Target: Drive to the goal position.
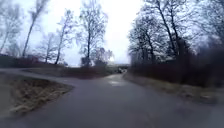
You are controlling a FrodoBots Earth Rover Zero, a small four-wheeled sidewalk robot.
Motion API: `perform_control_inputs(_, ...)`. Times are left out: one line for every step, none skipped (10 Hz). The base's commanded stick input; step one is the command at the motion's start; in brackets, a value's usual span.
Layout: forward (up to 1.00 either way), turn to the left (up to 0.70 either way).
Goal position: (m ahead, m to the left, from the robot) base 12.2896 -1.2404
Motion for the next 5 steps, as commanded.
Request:
perform_control_inputs(0.70, 0.00)
perform_control_inputs(0.70, 0.00)
perform_control_inputs(0.70, 0.00)
perform_control_inputs(0.70, 0.00)
perform_control_inputs(0.70, 0.00)
